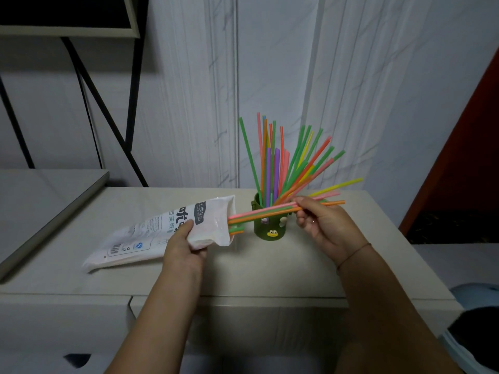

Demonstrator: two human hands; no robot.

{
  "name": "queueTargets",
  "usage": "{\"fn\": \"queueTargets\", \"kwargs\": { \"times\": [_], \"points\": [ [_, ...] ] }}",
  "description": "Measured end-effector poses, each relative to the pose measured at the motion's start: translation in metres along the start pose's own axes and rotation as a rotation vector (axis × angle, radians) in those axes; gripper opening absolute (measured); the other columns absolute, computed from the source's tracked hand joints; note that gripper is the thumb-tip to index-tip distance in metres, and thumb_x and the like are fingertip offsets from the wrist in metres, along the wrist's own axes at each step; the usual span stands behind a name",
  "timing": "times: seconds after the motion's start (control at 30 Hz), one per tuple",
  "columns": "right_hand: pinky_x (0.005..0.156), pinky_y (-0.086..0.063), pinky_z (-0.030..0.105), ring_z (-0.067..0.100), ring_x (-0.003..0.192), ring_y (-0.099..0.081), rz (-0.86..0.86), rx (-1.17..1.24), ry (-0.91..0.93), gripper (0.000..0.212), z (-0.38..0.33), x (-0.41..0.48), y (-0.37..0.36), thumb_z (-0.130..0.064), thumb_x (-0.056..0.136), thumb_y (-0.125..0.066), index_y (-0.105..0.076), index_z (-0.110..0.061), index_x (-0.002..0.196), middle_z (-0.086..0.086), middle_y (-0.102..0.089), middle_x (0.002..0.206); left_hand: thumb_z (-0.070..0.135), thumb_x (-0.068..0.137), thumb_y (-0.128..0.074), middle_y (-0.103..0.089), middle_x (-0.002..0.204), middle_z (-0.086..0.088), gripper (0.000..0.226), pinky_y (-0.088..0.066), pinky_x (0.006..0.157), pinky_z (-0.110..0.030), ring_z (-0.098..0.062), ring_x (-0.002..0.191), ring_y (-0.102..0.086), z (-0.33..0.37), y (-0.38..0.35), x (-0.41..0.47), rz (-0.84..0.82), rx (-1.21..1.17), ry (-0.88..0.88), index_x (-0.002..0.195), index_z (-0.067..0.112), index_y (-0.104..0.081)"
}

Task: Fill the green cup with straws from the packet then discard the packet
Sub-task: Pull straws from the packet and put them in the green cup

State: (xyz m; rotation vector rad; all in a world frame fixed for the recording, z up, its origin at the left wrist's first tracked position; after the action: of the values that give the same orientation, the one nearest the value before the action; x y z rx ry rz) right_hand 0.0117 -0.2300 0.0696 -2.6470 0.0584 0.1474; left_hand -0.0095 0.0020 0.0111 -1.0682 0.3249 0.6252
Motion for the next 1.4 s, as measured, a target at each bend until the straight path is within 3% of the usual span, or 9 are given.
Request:
{"fn": "queueTargets", "kwargs": {
  "times": [0.23,0.37,0.47,0.63,0.77,0.9,0.97,1.17,1.4],
  "points": [
    [0.041,-0.044,0.014,0.006,0.043,-0.051,-0.073,0.13,-0.071,0.009,0.02,-0.005,-0.024,-0.001,0.088,-0.057,-0.061,-0.002,0.08,0.006,-0.053,0.061,0.0,0.088,-0.059,-0.066,0.098,-0.003,0.043,-0.053,0.037,-0.026,-0.015,0.072,-0.061,-0.01,-0.004,-0.002,-0.008,0.028,0.003,0.129,0.013,-0.055],
    [0.047,-0.048,0.015,0.008,0.049,-0.053,-0.102,0.074,-0.029,0.004,0.03,-0.007,-0.034,0.0,0.087,-0.058,-0.061,0.0,0.085,0.001,-0.059,0.053,0.0,0.087,-0.06,-0.067,0.112,-0.005,0.039,-0.053,0.04,-0.027,-0.016,0.076,-0.062,-0.014,-0.005,-0.003,0.003,0.046,0.012,0.123,0.014,-0.057],
    [0.049,-0.049,0.016,0.011,0.051,-0.054,-0.045,0.008,0.039,0.005,0.026,-0.006,-0.03,0.0,0.087,-0.058,-0.061,0.001,0.083,0.002,-0.057,0.052,0.0,0.085,-0.063,-0.067,0.092,-0.003,0.043,-0.055,0.042,-0.029,-0.016,0.074,-0.064,-0.012,-0.004,-0.004,0.011,0.01,0.014,0.126,0.013,-0.057],
    [0.046,-0.049,0.015,0.004,0.041,-0.052,0.045,-0.034,0.118,0.01,0.006,0.0,-0.009,-0.002,0.088,-0.058,-0.062,0.0,0.079,0.0,-0.055,0.046,0.001,0.086,-0.063,-0.067,0.113,-0.004,0.017,-0.055,0.046,-0.032,-0.016,0.074,-0.064,-0.004,-0.002,-0.002,0.002,0.0,0.009,0.096,0.014,-0.06],
    [0.046,-0.051,0.016,0.005,0.041,-0.055,0.022,-0.047,0.077,0.008,0.012,0.0,-0.011,-0.003,0.089,-0.057,-0.061,0.001,0.083,0.001,-0.059,0.045,-0.001,0.087,-0.061,-0.067,0.096,-0.003,0.04,-0.056,0.045,-0.03,-0.016,0.074,-0.063,-0.009,-0.005,-0.004,-0.033,0.026,-0.015,0.125,0.012,-0.057],
    [0.048,-0.052,0.017,0.01,0.047,-0.061,-0.025,-0.077,0.067,0.007,0.026,-0.002,-0.024,-0.005,0.088,-0.058,-0.063,-0.001,0.084,0.003,-0.064,0.05,-0.002,0.086,-0.061,-0.065,0.122,-0.008,0.045,-0.056,0.055,-0.036,-0.017,0.075,-0.064,-0.016,-0.007,-0.007,-0.029,0.052,-0.015,0.129,0.011,-0.053],
    [0.05,-0.052,0.018,0.016,0.054,-0.062,-0.029,-0.095,0.081,0.006,0.028,-0.003,-0.027,-0.006,0.087,-0.06,-0.063,-0.001,0.085,0.006,-0.065,0.055,-0.002,0.086,-0.061,-0.064,0.124,-0.008,0.048,-0.056,0.052,-0.036,-0.017,0.076,-0.064,-0.017,-0.007,-0.007,-0.023,0.048,-0.015,0.132,0.011,-0.052],
    [0.048,-0.052,0.015,0.006,0.042,-0.06,0.049,-0.102,0.167,0.009,0.003,-0.002,-0.011,-0.003,0.088,-0.058,-0.063,0.0,0.081,0.001,-0.062,0.045,-0.002,0.088,-0.06,-0.065,0.088,-0.002,0.048,-0.054,0.039,-0.027,-0.015,0.072,-0.062,-0.009,-0.005,-0.002,-0.027,0.025,-0.03,0.133,0.011,-0.052],
    [0.048,-0.053,0.016,0.005,0.042,-0.057,0.202,-0.036,0.235,0.01,-0.024,0.003,0.021,-0.002,0.086,-0.06,-0.061,0.001,0.077,0.002,-0.058,0.048,0.0,0.088,-0.06,-0.066,0.094,-0.002,0.031,-0.054,0.04,-0.027,-0.014,0.072,-0.062,-0.005,-0.002,0.002,-0.004,0.04,-0.022,0.114,0.016,-0.057]
  ]
}}
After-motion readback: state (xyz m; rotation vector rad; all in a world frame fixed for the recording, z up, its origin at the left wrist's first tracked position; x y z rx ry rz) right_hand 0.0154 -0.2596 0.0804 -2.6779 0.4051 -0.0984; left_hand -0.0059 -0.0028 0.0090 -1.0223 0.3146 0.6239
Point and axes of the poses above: each hand's wrist, its own x-axis towards the middle knuckle, its own y-axis out of the back of the hand, z = x × y, the point moved 4 cm from there along x, towards the middle knuckle
